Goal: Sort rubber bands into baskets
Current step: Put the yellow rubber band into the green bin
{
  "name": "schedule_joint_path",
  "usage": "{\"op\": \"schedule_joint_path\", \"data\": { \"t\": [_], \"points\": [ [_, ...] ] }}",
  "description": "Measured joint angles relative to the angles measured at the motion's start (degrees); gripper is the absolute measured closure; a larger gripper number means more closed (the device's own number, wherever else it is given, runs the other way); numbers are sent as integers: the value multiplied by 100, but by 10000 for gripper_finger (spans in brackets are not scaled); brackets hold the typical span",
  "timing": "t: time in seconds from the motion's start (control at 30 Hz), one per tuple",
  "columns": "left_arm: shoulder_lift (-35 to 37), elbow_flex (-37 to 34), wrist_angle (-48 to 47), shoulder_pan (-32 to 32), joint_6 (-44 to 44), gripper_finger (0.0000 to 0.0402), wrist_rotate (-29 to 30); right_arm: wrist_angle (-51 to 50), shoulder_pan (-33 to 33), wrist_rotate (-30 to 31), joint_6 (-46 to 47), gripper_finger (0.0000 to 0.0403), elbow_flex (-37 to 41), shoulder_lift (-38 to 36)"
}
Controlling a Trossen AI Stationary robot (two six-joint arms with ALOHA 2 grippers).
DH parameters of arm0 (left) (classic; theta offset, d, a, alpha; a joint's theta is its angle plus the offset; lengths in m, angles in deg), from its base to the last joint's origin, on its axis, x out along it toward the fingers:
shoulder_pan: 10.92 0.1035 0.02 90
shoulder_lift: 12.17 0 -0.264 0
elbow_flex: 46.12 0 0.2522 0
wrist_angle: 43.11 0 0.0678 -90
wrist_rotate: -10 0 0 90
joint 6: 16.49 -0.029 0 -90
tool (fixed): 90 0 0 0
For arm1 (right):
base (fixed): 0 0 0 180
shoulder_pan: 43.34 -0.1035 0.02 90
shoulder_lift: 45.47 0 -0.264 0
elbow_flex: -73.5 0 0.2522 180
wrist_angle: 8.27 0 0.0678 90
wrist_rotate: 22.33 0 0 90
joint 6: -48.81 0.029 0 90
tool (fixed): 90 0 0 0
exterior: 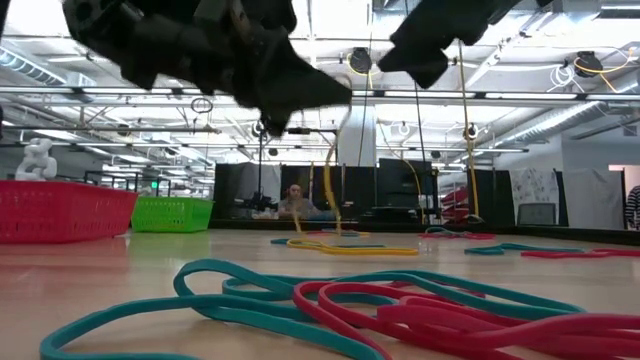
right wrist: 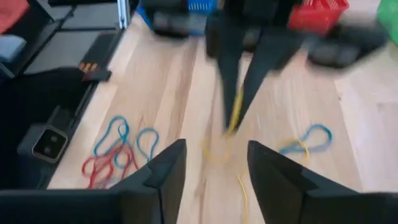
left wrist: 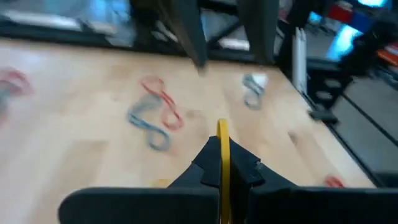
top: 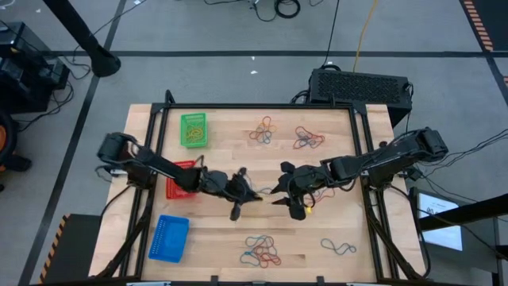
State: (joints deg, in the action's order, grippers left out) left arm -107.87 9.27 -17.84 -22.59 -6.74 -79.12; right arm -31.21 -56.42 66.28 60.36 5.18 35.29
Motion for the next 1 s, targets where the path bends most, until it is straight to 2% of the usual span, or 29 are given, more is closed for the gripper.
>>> {"op": "schedule_joint_path", "data": {
  "t": [0.27, 0.37, 0.57, 0.7, 0.83, 1.0],
  "points": [
    [1950, 7, -2360, 28, -354, 401, 1462, -395, -32, 107, 0, 232, 2, -121],
    [2710, 5, -3330, 28, -366, 401, 2185, -402, -62, 446, -23, 232, 2, -121],
    [3893, 5, -4587, 62, -261, 401, 3808, -337, -90, 1194, -171, 232, 2, -121],
    [4384, 5, -5331, 205, 20, 401, 4780, -261, -87, 1303, -260, 232, 2, -121],
    [4592, 5, -6387, 545, 749, 401, 5759, -310, -90, 1326, -257, 232, 2, -121],
    [4571, 2, -7234, 1298, 1474, 401, 5939, -308, -90, 1330, -368, 232, 2, -121]
  ]
}}
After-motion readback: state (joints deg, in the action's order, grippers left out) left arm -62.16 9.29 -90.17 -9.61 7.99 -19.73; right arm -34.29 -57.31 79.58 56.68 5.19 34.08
